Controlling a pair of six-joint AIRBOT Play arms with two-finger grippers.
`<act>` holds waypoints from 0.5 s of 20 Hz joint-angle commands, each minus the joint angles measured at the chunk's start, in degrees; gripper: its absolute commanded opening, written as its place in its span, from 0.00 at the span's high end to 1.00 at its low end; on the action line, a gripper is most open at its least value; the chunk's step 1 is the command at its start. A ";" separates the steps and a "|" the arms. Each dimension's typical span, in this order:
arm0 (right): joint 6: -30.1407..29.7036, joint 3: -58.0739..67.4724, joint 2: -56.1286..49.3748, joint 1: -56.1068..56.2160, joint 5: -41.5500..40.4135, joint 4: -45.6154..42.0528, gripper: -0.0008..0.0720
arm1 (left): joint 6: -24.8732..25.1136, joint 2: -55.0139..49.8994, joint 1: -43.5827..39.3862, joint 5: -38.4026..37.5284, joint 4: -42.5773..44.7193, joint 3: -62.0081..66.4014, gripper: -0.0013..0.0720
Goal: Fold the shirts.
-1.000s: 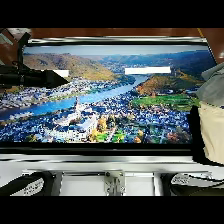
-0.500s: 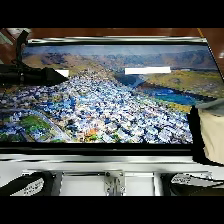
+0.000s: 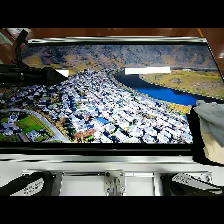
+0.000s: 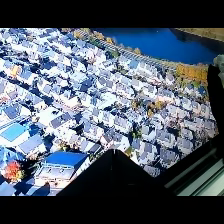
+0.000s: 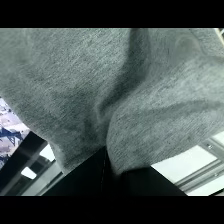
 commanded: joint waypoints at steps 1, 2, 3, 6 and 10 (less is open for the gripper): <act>0.63 -9.49 0.98 -0.68 -1.14 -1.90 0.79 | 0.09 0.00 0.00 0.09 0.02 0.02 0.93; 0.11 -10.51 0.98 -0.70 -2.03 -1.92 0.37 | 0.07 0.00 -0.02 0.13 0.00 0.02 0.93; -1.62 -10.75 0.98 -0.68 -1.97 -2.19 0.17 | 0.07 0.00 0.00 0.13 0.02 0.02 0.93; -1.51 -7.02 1.01 -0.68 -0.50 -9.60 0.17 | 0.02 0.00 0.00 0.15 0.00 0.04 0.93; -1.81 10.51 1.07 -0.26 -9.70 -1.18 0.17 | -1.20 -0.04 -0.17 0.85 0.09 0.17 0.94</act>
